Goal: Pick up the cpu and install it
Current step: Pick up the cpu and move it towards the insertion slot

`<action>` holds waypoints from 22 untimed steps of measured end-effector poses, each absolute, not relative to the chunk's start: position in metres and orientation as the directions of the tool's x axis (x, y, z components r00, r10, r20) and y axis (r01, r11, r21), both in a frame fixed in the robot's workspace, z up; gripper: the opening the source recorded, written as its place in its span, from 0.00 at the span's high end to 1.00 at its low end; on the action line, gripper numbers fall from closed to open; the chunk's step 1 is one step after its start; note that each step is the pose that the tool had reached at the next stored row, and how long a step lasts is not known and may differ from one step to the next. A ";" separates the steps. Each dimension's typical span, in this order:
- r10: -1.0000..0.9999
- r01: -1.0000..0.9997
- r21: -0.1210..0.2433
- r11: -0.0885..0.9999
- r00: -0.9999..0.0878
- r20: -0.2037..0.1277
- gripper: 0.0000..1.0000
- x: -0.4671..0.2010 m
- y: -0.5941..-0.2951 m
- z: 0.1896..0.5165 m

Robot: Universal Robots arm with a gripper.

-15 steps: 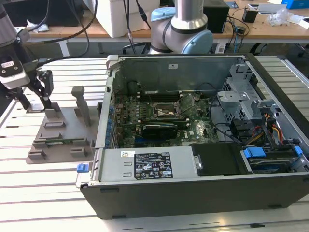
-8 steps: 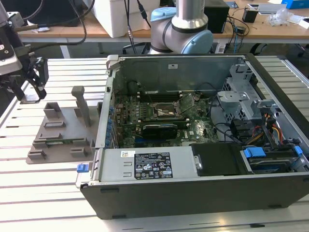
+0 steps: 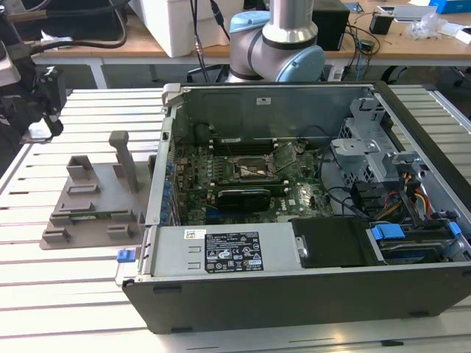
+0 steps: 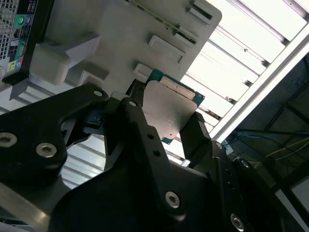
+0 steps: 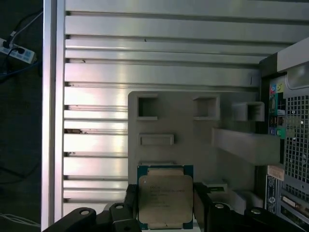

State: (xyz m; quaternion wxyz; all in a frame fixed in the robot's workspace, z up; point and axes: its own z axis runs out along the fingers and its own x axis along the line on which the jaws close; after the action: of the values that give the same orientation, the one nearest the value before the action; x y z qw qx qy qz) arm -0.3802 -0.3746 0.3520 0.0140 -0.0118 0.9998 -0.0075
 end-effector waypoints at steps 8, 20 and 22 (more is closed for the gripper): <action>-0.024 -0.023 -0.015 1.000 -0.999 -0.028 0.46 -0.380 -0.375 0.382; -0.023 -0.023 -0.008 1.000 -0.999 -0.028 0.46 -0.380 -0.375 0.419; -0.023 -0.023 0.005 1.000 -0.999 -0.028 0.46 -0.380 -0.375 0.419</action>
State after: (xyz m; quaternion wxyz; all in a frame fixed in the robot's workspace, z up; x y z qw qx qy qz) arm -0.3803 -0.3746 0.4188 0.0142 -0.0117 0.9998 0.0026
